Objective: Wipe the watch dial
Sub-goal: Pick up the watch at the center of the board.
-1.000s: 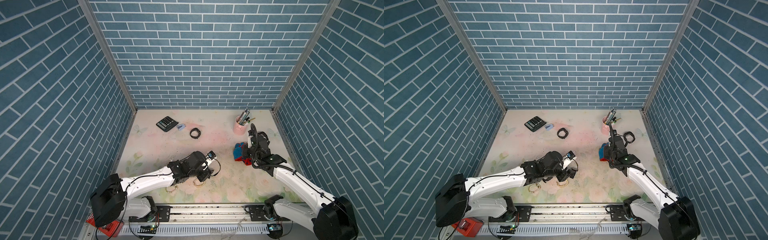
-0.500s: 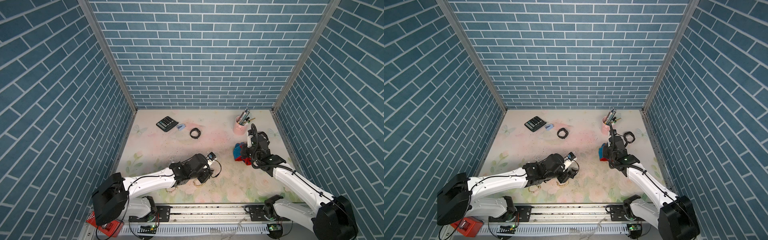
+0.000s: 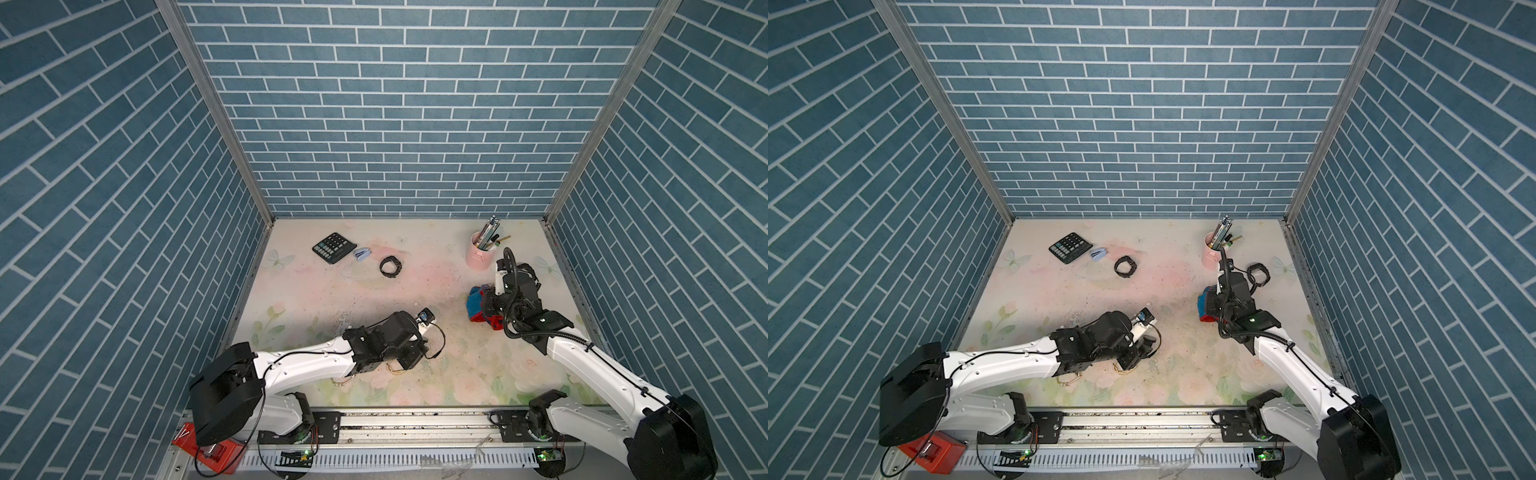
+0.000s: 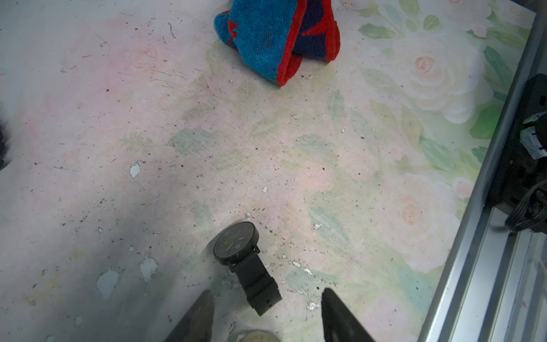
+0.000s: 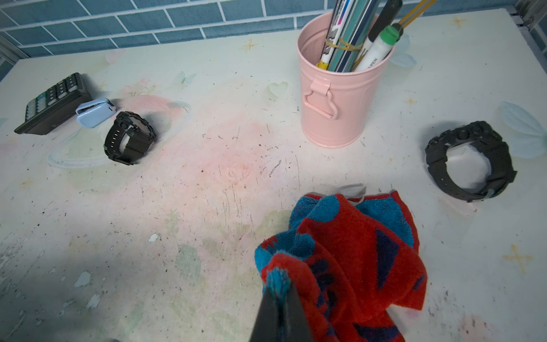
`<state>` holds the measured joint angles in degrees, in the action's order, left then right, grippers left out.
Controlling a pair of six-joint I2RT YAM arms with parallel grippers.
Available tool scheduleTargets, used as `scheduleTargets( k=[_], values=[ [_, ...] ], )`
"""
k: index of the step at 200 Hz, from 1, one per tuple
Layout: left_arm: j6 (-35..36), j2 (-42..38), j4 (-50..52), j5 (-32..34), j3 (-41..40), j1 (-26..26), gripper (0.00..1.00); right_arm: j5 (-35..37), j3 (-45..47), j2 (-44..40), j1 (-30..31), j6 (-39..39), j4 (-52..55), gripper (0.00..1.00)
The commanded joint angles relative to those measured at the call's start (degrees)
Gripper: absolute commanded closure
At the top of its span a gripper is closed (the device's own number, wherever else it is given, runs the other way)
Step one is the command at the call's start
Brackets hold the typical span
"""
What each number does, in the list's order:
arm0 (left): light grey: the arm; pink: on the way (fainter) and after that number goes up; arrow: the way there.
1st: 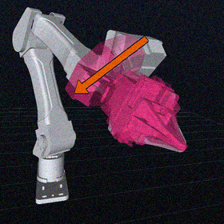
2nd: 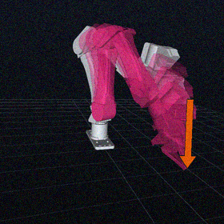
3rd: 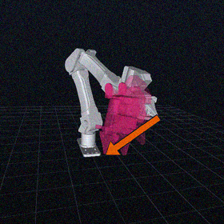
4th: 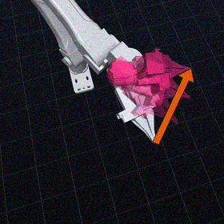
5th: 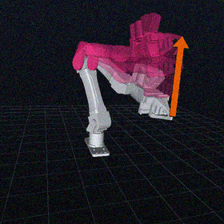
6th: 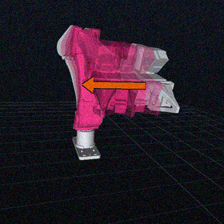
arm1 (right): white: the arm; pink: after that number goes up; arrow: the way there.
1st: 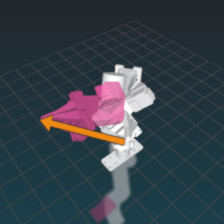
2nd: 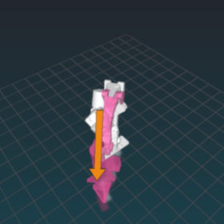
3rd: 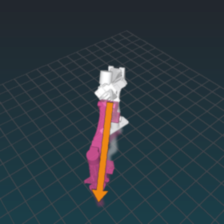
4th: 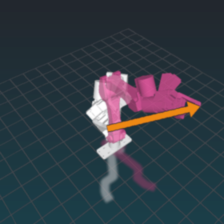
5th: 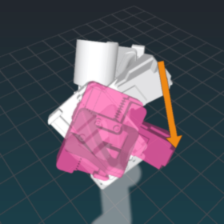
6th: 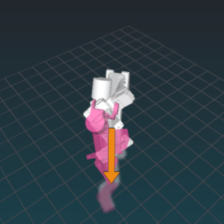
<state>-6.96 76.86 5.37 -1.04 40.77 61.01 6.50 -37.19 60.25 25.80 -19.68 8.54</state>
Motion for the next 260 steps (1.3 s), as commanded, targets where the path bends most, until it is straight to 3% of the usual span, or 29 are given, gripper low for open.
scheduleTargets(
  k=[1,12,17,26,104,260],
  values=[
    [-0.6,0.4,1.4,2.6,-0.2,0.5,0.4,0.3,0.9,-1.6,-0.2,-1.5,-0.3,1.0],
    [-1.3,0.3,0.3,3.8,-0.6,0.5,0.39,0.3,0.9,-1.5,-0.2,-1.3,-0.2,1.0],
    [-1.6,0.3,-0.4,4.3,-1.6,0.6,0.29,0.5,0.9,-1.6,-0.2,-1.2,-0.3,1.0],
    [-2.2,0.7,-0.9,4.9,-2.0,0.6,0.26,0.8,1.1,-1.6,-0.2,-1.2,-0.5,1.0],
    [-7.1,5.2,-1.3,7.5,-1.4,0.5,0.25,-0.8,0.9,-1.9,-0.4,-1.3,-0.5,1.0],
    [-10.2,15.6,-3.0,5.5,3.5,0.5,0.29,0.0,3.9,-6.7,-0.3,-2.5,-0.6,1.0]
  ],
)
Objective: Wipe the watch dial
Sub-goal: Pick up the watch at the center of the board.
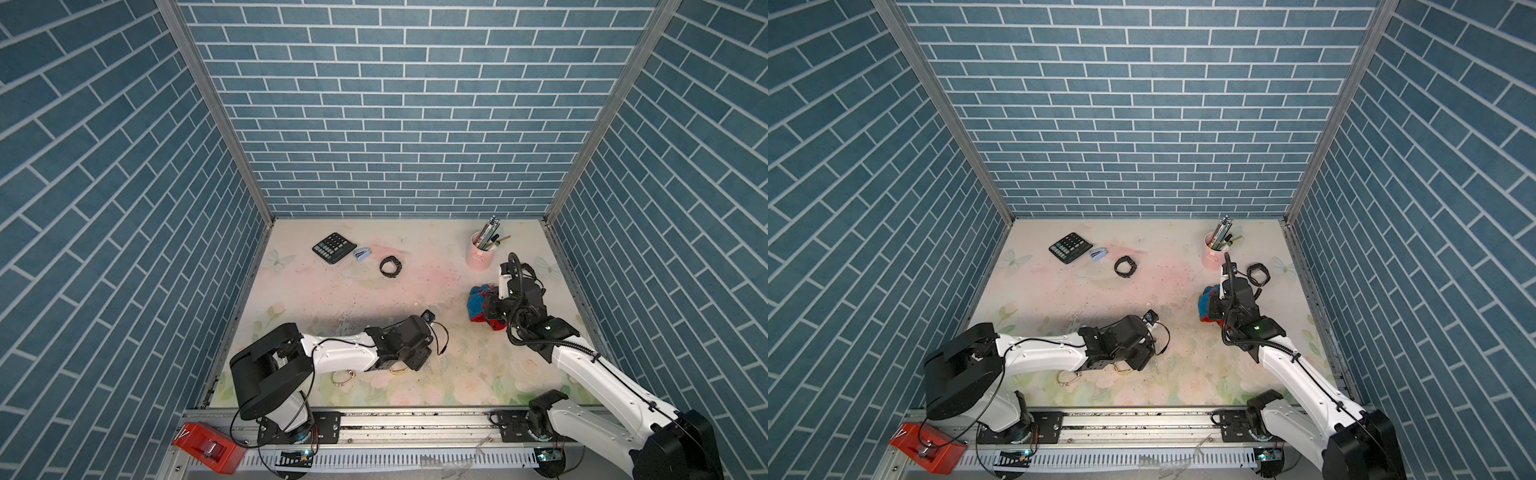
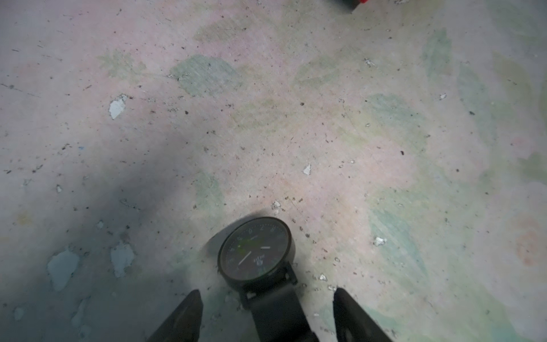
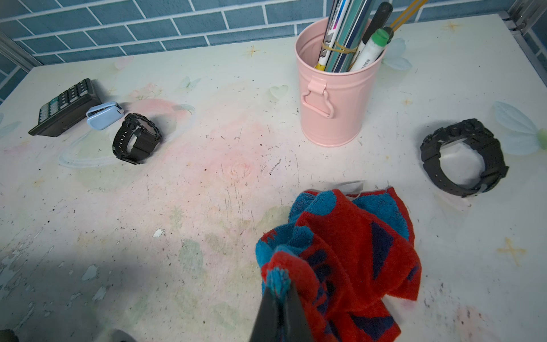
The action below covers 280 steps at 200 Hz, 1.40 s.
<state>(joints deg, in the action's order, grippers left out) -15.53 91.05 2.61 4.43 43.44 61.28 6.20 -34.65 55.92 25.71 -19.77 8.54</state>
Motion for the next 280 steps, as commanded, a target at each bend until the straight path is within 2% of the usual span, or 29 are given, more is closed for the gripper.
scheduleTargets(
  k=[1,53,100,142,176,230,280],
  values=[
    [-1.7,1.4,-0.3,0.1,0.8,0.2,0.29,0.4,1.4,-2.4,-0.2,-2.4,-0.7,1.0],
    [-1.9,3.4,0.0,1.7,2.3,0.3,0.34,0.3,2.3,-2.9,-0.2,-2.1,-1.0,1.0],
    [-1.4,4.2,1.4,2.1,3.0,0.3,0.42,0.1,2.8,-3.1,-0.4,-1.9,-1.6,1.0],
    [0.4,3.6,2.5,2.2,3.6,0.5,0.52,0.2,3.2,-3.5,-0.3,-1.9,-1.2,1.0],
    [1.8,3.2,2.0,1.8,4.1,0.4,0.66,0.7,3.6,-4.9,-0.4,-1.9,-0.7,1.0],
    [1.8,1.0,-2.1,-0.2,2.2,0.5,0.7,1.6,4.1,-6.3,-0.4,-1.4,0.3,1.0],
    [6.1,-2.6,-5.8,-2.9,0.4,0.5,0.73,0.4,3.1,-5.0,-0.4,-2.5,-0.1,1.0]
  ],
)
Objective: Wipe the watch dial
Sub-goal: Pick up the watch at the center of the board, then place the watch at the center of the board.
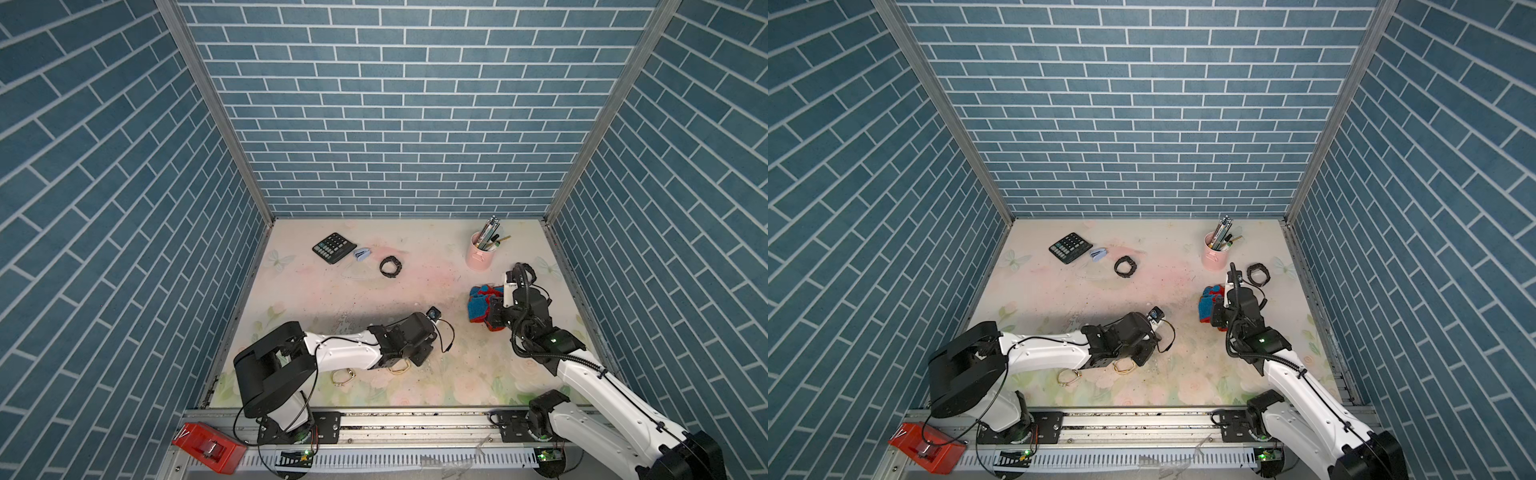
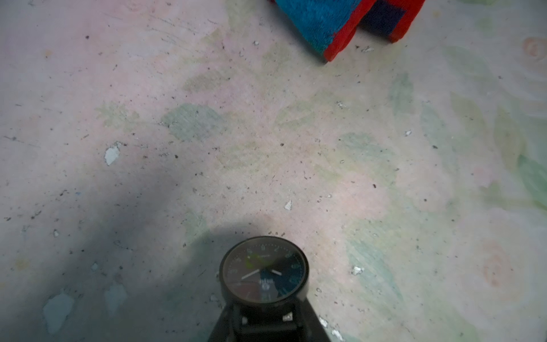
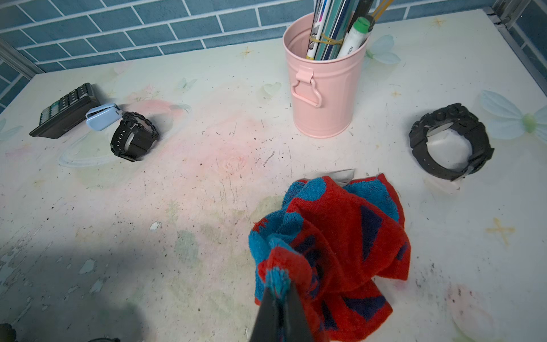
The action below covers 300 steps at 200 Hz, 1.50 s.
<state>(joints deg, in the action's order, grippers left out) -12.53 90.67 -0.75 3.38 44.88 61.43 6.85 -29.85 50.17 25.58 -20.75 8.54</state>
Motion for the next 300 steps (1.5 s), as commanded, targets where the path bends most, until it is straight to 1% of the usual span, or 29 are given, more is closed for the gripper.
scheduleTargets(
  k=[1,32,56,77,104,142,160,162,167,173,178,192,201,229,239,242,249,259,276,300],
  values=[
    [3.2,-2.3,-2.6,-2.0,-1.1,0.3,0.73,-0.4,-1.8,0.7,-0.3,-1.5,0.0,1.0],
    [6.8,-4.5,-6.6,-4.3,-2.8,-0.5,0.73,-0.4,-2.1,1.3,-0.3,-1.2,1.0,1.0],
    [8.7,-5.7,-10.1,-7.6,-3.9,-1.8,0.73,-1.0,-2.6,0.9,-0.3,-1.0,2.3,1.0],
    [10.0,-5.6,-14.7,-10.7,-4.6,-3.1,0.73,-0.5,-2.2,0.9,-0.3,-0.8,2.2,1.0],
    [12.2,-5.0,-17.6,-13.4,-4.4,-4.2,0.74,-1.7,-4.7,2.5,-0.3,0.1,4.3,1.0],
    [14.2,-4.1,-21.5,-18.6,-3.9,-6.3,0.75,-0.8,-4.9,1.9,-0.4,-0.3,4.5,1.0],
    [15.5,-4.2,-27.0,-22.4,-4.7,-7.3,0.75,-1.6,-5.1,1.7,-0.4,-0.1,4.3,1.0],
    [15.6,-4.2,-27.6,-22.9,-5.7,-7.4,0.75,-1.6,-5.1,1.6,-0.4,0.0,4.3,1.0],
    [16.1,-4.2,-29.0,-24.7,-6.4,-7.9,0.75,-1.7,-5.2,1.4,-0.4,0.0,4.4,1.0],
    [17.0,-4.5,-31.1,-28.3,-7.1,-8.6,0.75,-1.7,-5.3,1.1,-0.4,0.0,4.3,1.0],
    [17.4,-4.5,-33.5,-30.3,-7.9,-9.2,0.77,-1.9,-5.3,0.9,-0.4,0.0,4.3,1.0],
    [15.3,-4.6,-39.9,-31.9,-9.6,-10.7,0.79,-3.0,-5.7,0.3,-0.4,0.3,4.6,1.0],
    [15.3,-4.4,-43.1,-32.6,-10.6,-11.3,0.79,-4.3,-6.1,0.0,-0.4,1.1,4.6,1.0],
    [16.8,-1.6,-50.1,-36.7,-11.9,-13.2,0.8,-10.3,-6.2,0.0,-0.4,2.7,2.6,1.0],
    [16.9,0.2,-54.5,-37.4,-12.9,-13.8,0.79,-11.5,-6.7,0.5,-0.4,2.9,2.7,1.0],
    [16.9,0.8,-56.2,-37.5,-13.2,-13.9,0.79,-13.3,-6.9,0.6,-0.3,3.0,2.7,1.0],
    [16.9,2.5,-60.5,-37.4,-14.1,-14.0,0.79,-14.6,-7.3,1.0,-0.4,3.2,3.2,1.0],
    [16.8,5.9,-66.3,-37.1,-14.9,-14.2,0.79,-15.0,-7.9,1.5,-0.4,3.7,4.4,1.0],
    [15.1,11.6,-74.6,-37.0,-15.1,-14.5,0.8,-13.2,-8.9,1.9,-0.4,3.9,7.4,1.0],
    [14.8,15.2,-74.7,-37.9,-14.2,-14.6,0.8,-13.0,-9.6,2.0,-0.3,4.1,10.2,1.0]
  ],
)
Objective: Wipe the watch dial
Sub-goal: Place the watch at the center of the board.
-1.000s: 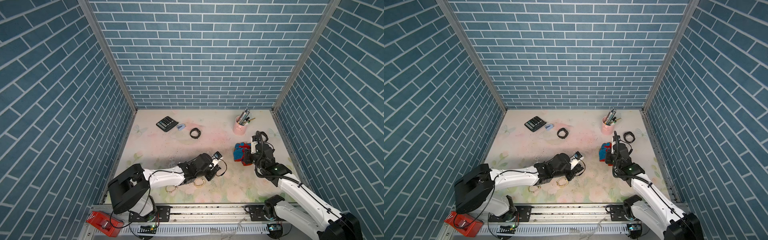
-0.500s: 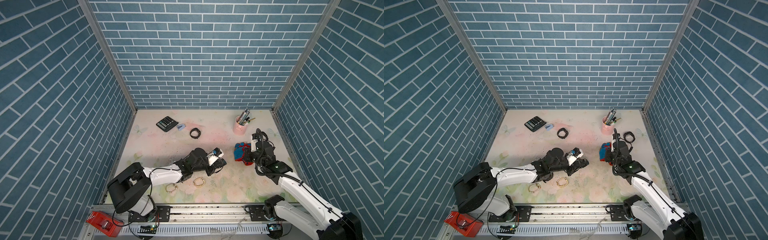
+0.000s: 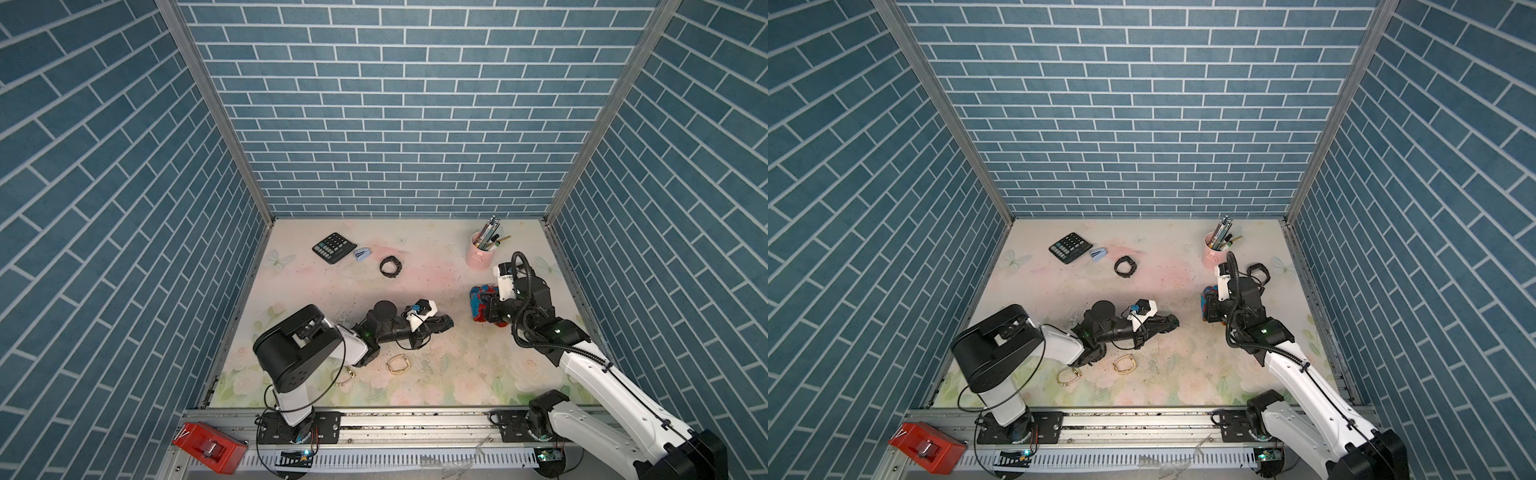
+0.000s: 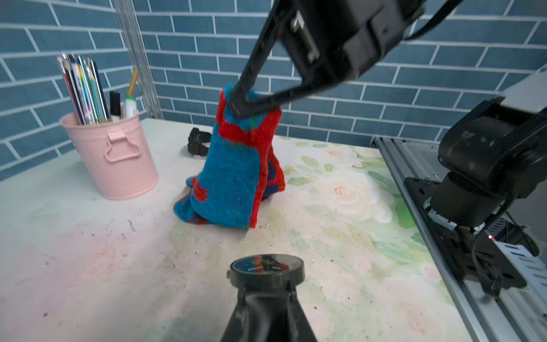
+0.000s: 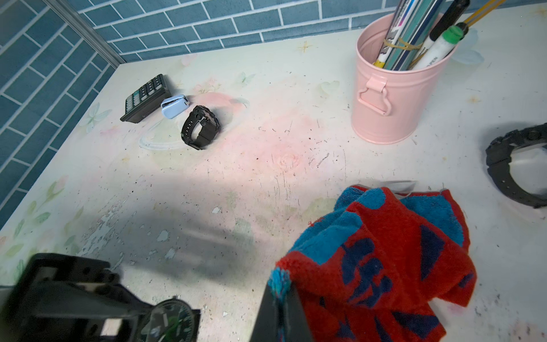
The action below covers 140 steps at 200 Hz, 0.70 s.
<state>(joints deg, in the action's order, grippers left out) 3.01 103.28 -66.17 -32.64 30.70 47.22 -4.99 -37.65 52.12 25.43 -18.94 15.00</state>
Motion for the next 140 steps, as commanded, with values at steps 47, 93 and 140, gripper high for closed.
scheduleTargets(
  k=[47,93,140],
  values=[
    [2.5,2.6,-7.7,2.7,-3.1,-1.1,0.79,-5.2,-2.8,3.7,-0.2,2.1,5.1,1.0],
    [1.7,1.3,-7.4,3.7,-4.1,-2.0,0.78,-6.7,-2.5,5.9,-0.2,1.1,2.3,1.0],
    [3.9,-3.6,8.8,13.6,-2.8,-2.0,0.78,-4.4,-2.6,6.4,-0.2,0.7,2.1,1.0]
  ],
)
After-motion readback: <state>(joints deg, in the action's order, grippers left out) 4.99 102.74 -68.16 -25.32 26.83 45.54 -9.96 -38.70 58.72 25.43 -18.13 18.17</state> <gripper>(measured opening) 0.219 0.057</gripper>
